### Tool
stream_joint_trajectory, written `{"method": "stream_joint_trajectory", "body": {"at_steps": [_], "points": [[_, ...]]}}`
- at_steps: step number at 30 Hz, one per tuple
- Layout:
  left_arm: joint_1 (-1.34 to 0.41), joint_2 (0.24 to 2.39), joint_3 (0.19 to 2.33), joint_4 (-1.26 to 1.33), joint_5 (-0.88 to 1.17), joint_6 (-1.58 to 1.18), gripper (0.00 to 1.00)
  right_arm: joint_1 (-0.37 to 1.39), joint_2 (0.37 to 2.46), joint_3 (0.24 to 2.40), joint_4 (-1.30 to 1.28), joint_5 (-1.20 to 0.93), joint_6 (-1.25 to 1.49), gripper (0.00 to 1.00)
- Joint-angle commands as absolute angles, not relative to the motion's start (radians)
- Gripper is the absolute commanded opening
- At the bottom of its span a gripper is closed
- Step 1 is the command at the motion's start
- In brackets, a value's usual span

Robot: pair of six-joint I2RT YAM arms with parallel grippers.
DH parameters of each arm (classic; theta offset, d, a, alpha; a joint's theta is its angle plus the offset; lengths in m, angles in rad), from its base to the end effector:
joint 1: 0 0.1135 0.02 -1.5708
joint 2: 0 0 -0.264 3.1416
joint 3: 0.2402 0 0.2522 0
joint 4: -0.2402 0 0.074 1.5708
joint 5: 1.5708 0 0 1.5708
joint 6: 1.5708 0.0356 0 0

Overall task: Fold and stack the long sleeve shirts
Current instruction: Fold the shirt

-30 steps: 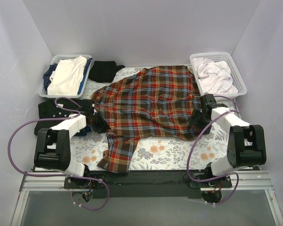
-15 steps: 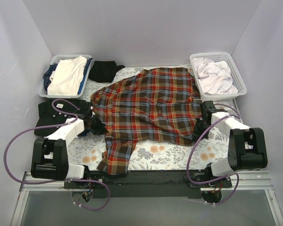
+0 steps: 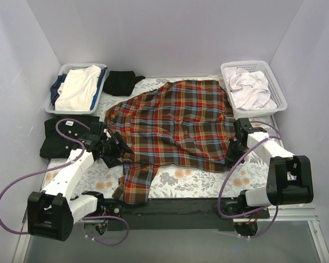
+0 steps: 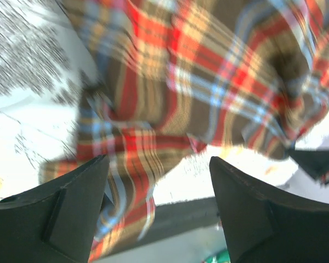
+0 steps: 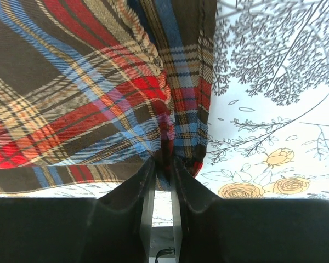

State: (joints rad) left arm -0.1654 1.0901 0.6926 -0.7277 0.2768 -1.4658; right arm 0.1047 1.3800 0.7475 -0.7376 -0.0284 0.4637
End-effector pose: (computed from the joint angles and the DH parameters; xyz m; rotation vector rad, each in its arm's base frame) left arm 0.1894 -0.0415 0.2104 -1.7047 2.3947 -0.7652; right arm 0.2235 0.0245 0.1689 0.5233 2.9076 0.1237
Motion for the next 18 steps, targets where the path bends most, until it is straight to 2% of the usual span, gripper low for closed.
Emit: {"method": "stream_joint_trajectory", "body": {"at_steps": [1,7,13,17,18], "points": [[-0.192,1.043,0.680,-0.849,0.339,-1.489,0.72,0.103,1.376,0.808,-0.770,-0.011,0.446,0.25],[-0.247,1.012,0.670,-1.006,0.256,-1.546,0.70,0.103,1.376,0.813,-0.764,-0.009,0.443,0.25],[-0.328,1.058,0.677,-1.037,0.222,-1.603,0.66,0.101,1.384,0.810,-0.756,-0.012,0.442,0.25],[-0.452,1.098,0.637,-0.976,0.238,-1.644,0.58,0.103,1.385,0.810,-0.744,-0.011,0.442,0.25],[-0.469,1.112,0.635,-0.945,0.253,-1.651,0.52,0.101,1.384,0.810,-0.744,-0.012,0.443,0.25]]}}
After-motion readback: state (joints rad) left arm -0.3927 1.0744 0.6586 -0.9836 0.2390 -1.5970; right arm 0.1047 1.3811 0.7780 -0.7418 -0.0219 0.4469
